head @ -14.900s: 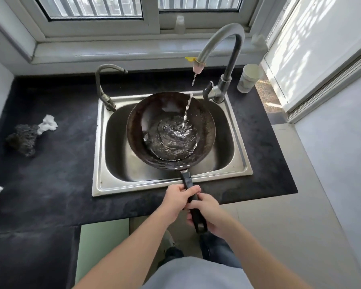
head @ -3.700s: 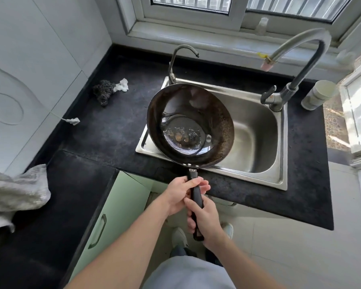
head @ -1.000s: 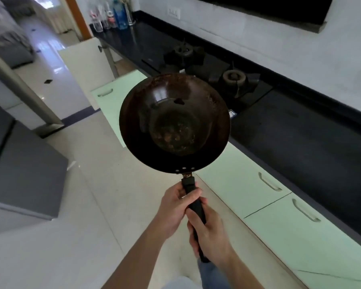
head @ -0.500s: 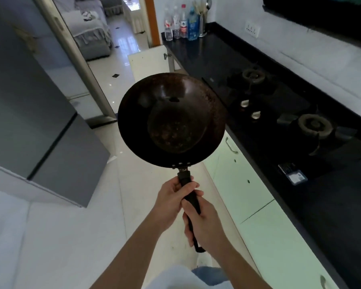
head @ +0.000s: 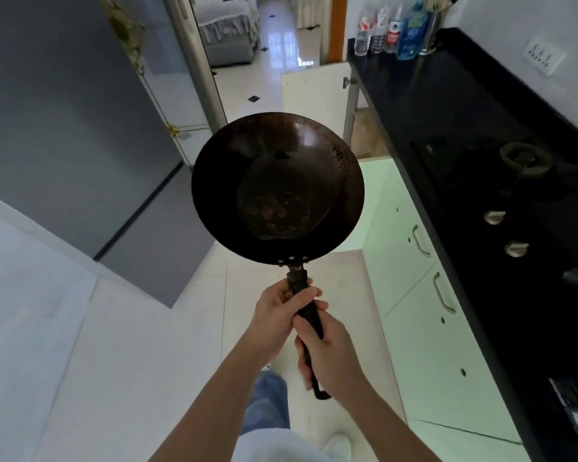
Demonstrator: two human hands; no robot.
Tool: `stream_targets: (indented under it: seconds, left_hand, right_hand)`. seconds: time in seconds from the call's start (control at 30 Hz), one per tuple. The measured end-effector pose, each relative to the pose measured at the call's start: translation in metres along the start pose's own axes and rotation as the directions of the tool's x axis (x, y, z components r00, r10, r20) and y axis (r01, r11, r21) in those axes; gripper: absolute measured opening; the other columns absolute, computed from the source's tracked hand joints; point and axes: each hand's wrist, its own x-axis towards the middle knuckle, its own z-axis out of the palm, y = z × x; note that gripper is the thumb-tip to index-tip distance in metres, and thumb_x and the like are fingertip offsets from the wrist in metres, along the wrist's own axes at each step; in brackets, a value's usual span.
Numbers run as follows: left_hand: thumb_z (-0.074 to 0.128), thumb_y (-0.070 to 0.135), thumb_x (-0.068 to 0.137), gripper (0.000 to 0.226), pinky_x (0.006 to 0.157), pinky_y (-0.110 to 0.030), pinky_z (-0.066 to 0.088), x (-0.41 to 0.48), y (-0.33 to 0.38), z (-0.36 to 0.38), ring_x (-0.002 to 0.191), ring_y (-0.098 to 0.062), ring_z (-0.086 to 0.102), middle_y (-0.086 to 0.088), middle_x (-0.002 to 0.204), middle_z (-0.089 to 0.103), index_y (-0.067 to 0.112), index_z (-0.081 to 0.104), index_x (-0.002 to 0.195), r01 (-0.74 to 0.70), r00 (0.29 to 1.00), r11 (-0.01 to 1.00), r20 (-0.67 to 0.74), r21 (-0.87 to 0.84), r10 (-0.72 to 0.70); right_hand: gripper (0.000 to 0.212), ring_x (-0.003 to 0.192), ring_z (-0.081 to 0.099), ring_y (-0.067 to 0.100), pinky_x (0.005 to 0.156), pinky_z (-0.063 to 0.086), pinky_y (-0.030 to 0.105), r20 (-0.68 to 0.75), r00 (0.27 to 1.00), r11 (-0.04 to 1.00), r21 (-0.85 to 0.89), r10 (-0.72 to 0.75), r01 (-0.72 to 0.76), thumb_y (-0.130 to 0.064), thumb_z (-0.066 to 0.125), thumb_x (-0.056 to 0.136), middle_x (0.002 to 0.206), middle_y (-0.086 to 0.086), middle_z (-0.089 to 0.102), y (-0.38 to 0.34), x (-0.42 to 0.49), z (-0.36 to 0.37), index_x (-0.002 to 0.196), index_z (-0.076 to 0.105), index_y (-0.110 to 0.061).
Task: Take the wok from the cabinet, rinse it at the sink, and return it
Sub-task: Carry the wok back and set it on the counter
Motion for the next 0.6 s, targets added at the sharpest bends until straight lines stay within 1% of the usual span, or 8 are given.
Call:
stream_targets:
  seconds: [0.03,0.07,0.13,0.2,0.3,0.4,0.5,0.6]
  left_hand:
    - [0.062,0.001,0.092,0.032,0.079,-0.034,0.061,0.011,0.005,-0.007,0.082,-0.027,0.072,-0.016,0.094,0.07,-0.013,0.055,0.12,-0.002,1.0,1.0,-0.009,-0.001,0.002]
    - [0.063,0.002,0.092,0.033,0.079,-0.035,0.06,0.022,0.011,-0.015,0.082,-0.027,0.072,-0.016,0.095,0.071,-0.013,0.055,0.12,-0.004,1.0,1.0,-0.015,-0.001,0.004]
    - [0.063,0.003,0.092,0.032,0.079,-0.034,0.06,0.047,0.025,-0.032,0.083,-0.027,0.072,-0.015,0.095,0.071,-0.012,0.056,0.12,-0.008,1.0,1.0,-0.023,-0.002,0.008]
    - [0.063,0.003,0.093,0.031,0.079,-0.033,0.06,0.073,0.042,-0.051,0.083,-0.026,0.073,-0.014,0.095,0.071,-0.01,0.057,0.12,-0.001,1.0,1.0,-0.017,-0.011,0.0]
    - [0.062,0.003,0.093,0.03,0.08,-0.032,0.06,0.116,0.076,-0.081,0.083,-0.024,0.072,-0.012,0.094,0.072,-0.01,0.057,0.12,0.01,1.0,1.0,0.003,-0.014,-0.01]
    - [0.062,0.004,0.093,0.029,0.077,-0.03,0.059,0.158,0.115,-0.113,0.083,-0.023,0.073,-0.01,0.092,0.073,-0.008,0.058,0.119,0.029,0.999,1.0,0.015,0.009,-0.029]
    - [0.063,0.005,0.093,0.029,0.077,-0.028,0.059,0.198,0.154,-0.145,0.083,-0.023,0.073,-0.01,0.093,0.073,-0.006,0.058,0.119,0.039,0.998,0.999,0.038,0.035,-0.04]
    - [0.063,0.006,0.093,0.028,0.077,-0.028,0.059,0.233,0.182,-0.17,0.084,-0.024,0.073,-0.01,0.093,0.073,-0.005,0.059,0.118,0.039,0.998,0.997,0.045,0.062,-0.042]
  right_hand:
    - [0.025,0.037,0.051,0.013,0.042,0.041,0.018,0.01,1.0,1.0,0.006,0.001,-0.001,-0.022,0.051,0.104,0.056,0.002,0.056,-0.002,0.013,0.004,0.08,0.056,-0.018]
    - [0.025,0.038,0.052,0.011,0.044,0.041,0.017,0.009,1.0,1.0,-0.003,0.0,0.0,-0.023,0.051,0.104,0.057,0.001,0.057,-0.003,0.028,0.009,0.081,0.057,-0.019]
    - [0.02,0.043,0.056,0.005,0.05,0.042,0.015,-0.001,1.0,0.999,-0.042,-0.003,0.003,-0.031,0.053,0.103,0.06,-0.004,0.06,-0.006,0.061,0.022,0.084,0.057,-0.025]
    - [0.018,0.045,0.056,0.005,0.052,0.043,0.015,-0.003,1.0,0.998,-0.067,0.001,-0.001,-0.035,0.054,0.101,0.061,-0.005,0.06,-0.011,0.095,0.037,0.085,0.057,-0.026]
    - [0.023,0.041,0.053,0.008,0.047,0.042,0.018,-0.011,1.0,0.998,-0.068,0.005,-0.006,-0.026,0.053,0.103,0.056,0.0,0.056,-0.032,0.147,0.061,0.081,0.057,-0.022]
    - [0.027,0.035,0.048,0.013,0.04,0.041,0.022,-0.027,0.999,0.999,-0.028,0.024,-0.025,-0.018,0.051,0.104,0.052,0.001,0.052,-0.061,0.197,0.09,0.078,0.055,-0.012]
    - [0.029,0.031,0.046,0.016,0.035,0.04,0.023,-0.037,0.999,0.999,0.025,0.03,-0.029,-0.015,0.05,0.104,0.05,0.001,0.051,-0.088,0.244,0.12,0.076,0.053,-0.008]
    - [0.028,0.031,0.047,0.016,0.034,0.04,0.022,-0.039,0.999,0.998,0.042,0.038,-0.036,-0.014,0.049,0.104,0.05,0.0,0.051,-0.105,0.286,0.141,0.078,0.053,-0.006]
